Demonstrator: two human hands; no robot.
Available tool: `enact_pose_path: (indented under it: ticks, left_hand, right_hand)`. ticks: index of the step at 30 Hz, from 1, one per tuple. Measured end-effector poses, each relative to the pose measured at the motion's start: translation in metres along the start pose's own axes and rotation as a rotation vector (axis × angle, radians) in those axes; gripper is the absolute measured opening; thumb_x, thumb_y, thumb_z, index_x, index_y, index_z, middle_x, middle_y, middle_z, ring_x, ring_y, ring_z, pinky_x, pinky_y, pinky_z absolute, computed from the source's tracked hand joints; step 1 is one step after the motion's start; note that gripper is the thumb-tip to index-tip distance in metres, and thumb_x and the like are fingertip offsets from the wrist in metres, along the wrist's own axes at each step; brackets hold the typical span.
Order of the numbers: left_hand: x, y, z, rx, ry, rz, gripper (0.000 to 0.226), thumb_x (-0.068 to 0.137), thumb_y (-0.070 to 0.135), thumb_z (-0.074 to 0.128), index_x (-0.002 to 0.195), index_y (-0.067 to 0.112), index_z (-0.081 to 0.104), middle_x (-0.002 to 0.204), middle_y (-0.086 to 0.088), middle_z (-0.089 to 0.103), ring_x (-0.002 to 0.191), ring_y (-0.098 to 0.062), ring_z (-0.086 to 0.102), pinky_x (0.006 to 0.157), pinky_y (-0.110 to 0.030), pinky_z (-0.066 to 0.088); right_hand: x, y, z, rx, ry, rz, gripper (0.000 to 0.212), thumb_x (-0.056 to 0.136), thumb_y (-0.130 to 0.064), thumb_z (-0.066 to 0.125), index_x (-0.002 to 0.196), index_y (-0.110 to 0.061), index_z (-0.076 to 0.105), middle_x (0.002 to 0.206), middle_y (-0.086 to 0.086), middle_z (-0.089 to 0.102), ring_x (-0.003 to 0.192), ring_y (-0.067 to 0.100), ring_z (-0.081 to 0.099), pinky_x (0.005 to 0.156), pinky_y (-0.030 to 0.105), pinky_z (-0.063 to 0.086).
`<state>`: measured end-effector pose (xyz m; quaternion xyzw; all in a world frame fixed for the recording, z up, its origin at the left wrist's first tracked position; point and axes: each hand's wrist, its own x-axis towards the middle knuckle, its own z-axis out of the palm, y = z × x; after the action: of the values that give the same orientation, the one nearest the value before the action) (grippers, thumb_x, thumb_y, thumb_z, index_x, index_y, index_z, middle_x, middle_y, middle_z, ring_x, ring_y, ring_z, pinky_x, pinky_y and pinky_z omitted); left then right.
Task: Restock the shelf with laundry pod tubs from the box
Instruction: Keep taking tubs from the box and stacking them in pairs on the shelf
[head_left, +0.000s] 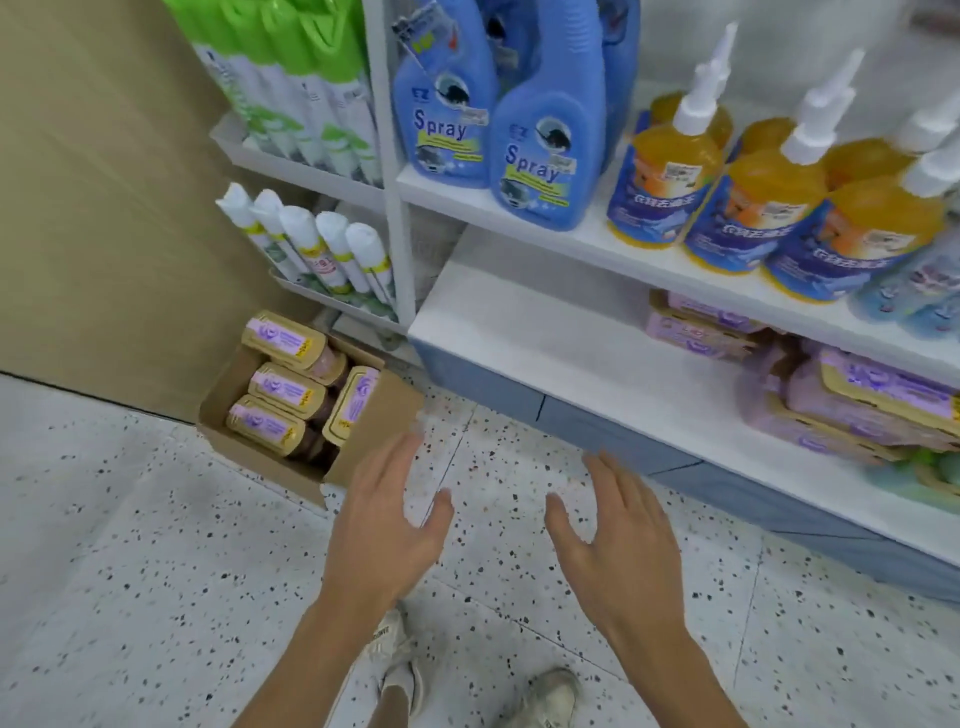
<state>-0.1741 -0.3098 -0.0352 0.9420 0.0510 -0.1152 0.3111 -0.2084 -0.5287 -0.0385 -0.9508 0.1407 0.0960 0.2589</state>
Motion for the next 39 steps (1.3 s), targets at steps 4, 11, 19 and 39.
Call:
enact_pose_path:
  ticks: [4, 11, 19, 39]
  left_hand:
    - [0.0, -0.07, -0.029, -0.027, 0.044, -0.137, 0.065, 0.093, 0.042, 0.064, 0.152, 0.034, 0.039, 0.156, 0.018, 0.037, 0.142, -0.005, 0.035, 0.11, -0.037, 0.04]
    - [0.005, -0.175, -0.091, -0.081, 0.083, -0.307, 0.066, 0.089, 0.042, 0.062, 0.151, 0.031, 0.043, 0.155, 0.013, 0.041, 0.144, -0.011, 0.034, 0.11, -0.037, 0.04]
    - [0.056, -0.243, -0.141, -0.124, 0.079, -0.381, 0.067, 0.092, 0.037, 0.065, 0.153, 0.029, 0.04, 0.157, 0.011, 0.038, 0.147, -0.01, 0.03, 0.113, -0.035, 0.038]
    - [0.349, -0.364, -0.132, -0.175, -0.13, -0.52, 0.052, 0.094, 0.042, 0.06, 0.142, 0.028, 0.049, 0.134, 0.003, 0.063, 0.124, -0.026, 0.058, 0.098, -0.041, 0.046]
  right_hand:
    - [0.009, -0.061, 0.052, -0.059, -0.086, -0.08, 0.068, 0.092, -0.063, 0.033, 0.146, -0.025, 0.047, 0.154, -0.004, 0.046, 0.144, 0.02, 0.039, 0.12, 0.044, 0.032]
    - [0.022, -0.18, 0.138, -0.151, -0.237, -0.184, 0.068, 0.091, -0.061, 0.032, 0.143, -0.022, 0.052, 0.15, -0.001, 0.05, 0.139, 0.022, 0.045, 0.117, 0.046, 0.036]
    - [0.064, -0.276, 0.212, -0.181, -0.298, -0.211, 0.063, 0.091, -0.054, 0.041, 0.141, -0.018, 0.054, 0.146, 0.003, 0.055, 0.134, 0.023, 0.051, 0.114, 0.043, 0.04]
    - [0.255, -0.327, 0.369, -0.061, -0.518, 0.192, 0.067, 0.099, -0.045, 0.049, 0.155, -0.016, 0.029, 0.159, 0.007, 0.034, 0.142, 0.027, 0.037, 0.11, 0.041, 0.038]
